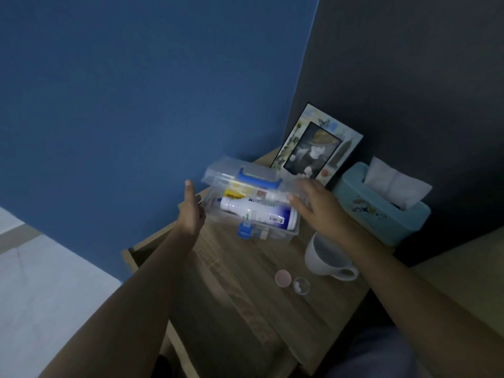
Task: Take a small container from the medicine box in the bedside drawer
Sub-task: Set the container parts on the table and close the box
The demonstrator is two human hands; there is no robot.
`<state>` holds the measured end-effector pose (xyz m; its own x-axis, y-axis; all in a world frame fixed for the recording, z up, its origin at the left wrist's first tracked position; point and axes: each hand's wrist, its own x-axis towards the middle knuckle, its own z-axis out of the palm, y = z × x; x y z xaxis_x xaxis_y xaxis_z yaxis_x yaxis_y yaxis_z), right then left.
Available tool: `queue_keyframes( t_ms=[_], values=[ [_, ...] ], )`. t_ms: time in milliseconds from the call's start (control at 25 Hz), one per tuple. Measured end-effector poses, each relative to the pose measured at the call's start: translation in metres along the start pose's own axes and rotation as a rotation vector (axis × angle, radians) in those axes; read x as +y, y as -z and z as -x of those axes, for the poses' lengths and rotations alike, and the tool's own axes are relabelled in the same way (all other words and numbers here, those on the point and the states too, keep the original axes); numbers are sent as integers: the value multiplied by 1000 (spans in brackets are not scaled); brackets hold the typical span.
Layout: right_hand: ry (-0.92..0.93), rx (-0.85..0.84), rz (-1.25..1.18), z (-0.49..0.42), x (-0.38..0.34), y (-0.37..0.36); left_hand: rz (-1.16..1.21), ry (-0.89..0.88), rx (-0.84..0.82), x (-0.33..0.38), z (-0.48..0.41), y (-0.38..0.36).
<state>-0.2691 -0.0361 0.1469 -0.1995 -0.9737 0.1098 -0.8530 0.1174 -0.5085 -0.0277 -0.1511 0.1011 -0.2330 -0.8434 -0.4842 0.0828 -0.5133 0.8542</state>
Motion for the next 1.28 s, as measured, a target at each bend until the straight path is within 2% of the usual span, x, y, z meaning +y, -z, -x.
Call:
queue_keyframes(
  t_ms=[80, 160, 240, 320, 400, 560, 680, 760, 920, 960, 1040, 1120, 1200, 1280],
  values=[
    [24, -88, 157, 13, -3, -12, -158, -57, -14, 1, 4, 0],
    [4, -155, 335, 21, -7, -20, -345, -129, 55, -1, 6, 0],
    [24, -104, 452, 20, -10, -22, -492, -196, 97, -4, 7, 0],
    [68, -67, 387, 11, -16, -22, -533, -209, 90, -3, 7, -1],
    [118, -117, 285, -3, -24, -24, -542, -220, 94, 0, 7, -2],
    [176, -292, 288, -24, -35, -40, -583, -236, 83, 2, 9, -2],
    [169, -315, 313, -24, -33, -49, -592, -232, 72, 0, 11, -2],
    [176, -287, 321, -23, -31, -52, -554, -241, 113, -7, 16, -7],
    [178, -264, 317, -24, -29, -54, -292, -199, 450, -44, 38, -16],
    [177, -264, 313, -24, -28, -55, -293, -132, 414, -52, 43, -19],
    [174, -266, 307, -24, -27, -56, -221, 30, 171, -58, 47, -27],
    [164, -274, 290, -25, -27, -56, 52, 178, -44, -54, 50, -36],
    [136, -279, 250, -26, -26, -55, 321, 281, -83, -47, 52, -43],
    [108, -300, 188, -28, -26, -53, 394, 310, -74, -45, 51, -42]
  ],
)
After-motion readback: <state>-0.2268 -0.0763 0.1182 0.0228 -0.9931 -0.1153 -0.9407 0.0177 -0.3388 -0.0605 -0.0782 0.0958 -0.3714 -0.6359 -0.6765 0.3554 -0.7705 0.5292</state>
